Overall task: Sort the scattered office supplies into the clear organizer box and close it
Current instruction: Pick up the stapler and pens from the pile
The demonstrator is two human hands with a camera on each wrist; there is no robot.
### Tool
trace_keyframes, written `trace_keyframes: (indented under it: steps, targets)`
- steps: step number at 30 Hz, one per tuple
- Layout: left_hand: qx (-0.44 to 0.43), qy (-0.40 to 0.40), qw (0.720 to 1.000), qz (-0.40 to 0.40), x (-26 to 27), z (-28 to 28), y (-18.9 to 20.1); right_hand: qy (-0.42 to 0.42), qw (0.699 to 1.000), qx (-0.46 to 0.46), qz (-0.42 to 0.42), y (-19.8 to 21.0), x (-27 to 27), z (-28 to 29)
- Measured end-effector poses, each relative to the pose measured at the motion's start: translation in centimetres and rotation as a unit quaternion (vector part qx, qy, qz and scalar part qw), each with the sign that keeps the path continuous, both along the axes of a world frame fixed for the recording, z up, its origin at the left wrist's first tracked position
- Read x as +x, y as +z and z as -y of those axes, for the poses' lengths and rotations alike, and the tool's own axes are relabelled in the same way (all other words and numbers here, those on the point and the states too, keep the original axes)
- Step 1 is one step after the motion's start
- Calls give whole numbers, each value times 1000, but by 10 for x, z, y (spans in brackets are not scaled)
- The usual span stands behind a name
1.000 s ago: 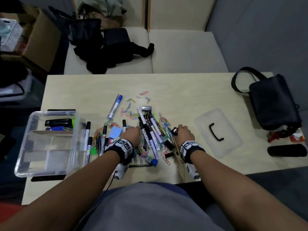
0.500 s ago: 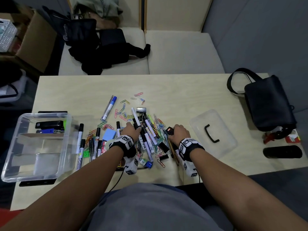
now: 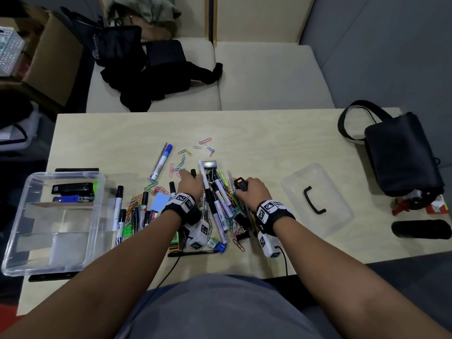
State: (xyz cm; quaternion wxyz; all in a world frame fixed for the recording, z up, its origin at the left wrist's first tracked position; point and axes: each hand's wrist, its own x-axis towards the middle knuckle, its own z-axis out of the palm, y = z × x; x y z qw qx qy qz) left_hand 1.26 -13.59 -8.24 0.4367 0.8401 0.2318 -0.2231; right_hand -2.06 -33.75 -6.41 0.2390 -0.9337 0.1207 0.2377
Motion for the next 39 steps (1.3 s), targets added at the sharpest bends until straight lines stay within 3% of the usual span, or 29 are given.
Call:
trace_keyframes:
  steps: [4, 10, 16, 27, 34, 36, 39]
  targets:
    - [-12, 28, 1000, 5, 17, 10, 6, -36, 996, 79, 17, 1, 2, -4]
    - [13, -13, 1000, -12, 33, 12, 2, -108, 974, 200, -10, 7, 4, -6]
    - [7, -19, 1000, 22, 29, 2, 4, -140, 952, 270, -30, 12, 8, -10]
    - [-56, 31, 996, 64, 11, -41, 36, -78, 958, 276, -15, 33, 5, -54]
    - [1, 13, 996, 90, -10, -88, 60, -82, 917, 390, -23, 63, 5, -102]
    - [-13, 36, 995, 97, -15, -102, 71, -75, 916, 393, -26, 70, 5, -114]
    - [45, 15, 992, 117, -18, -127, 83, -62, 924, 376, -14, 81, 6, -135]
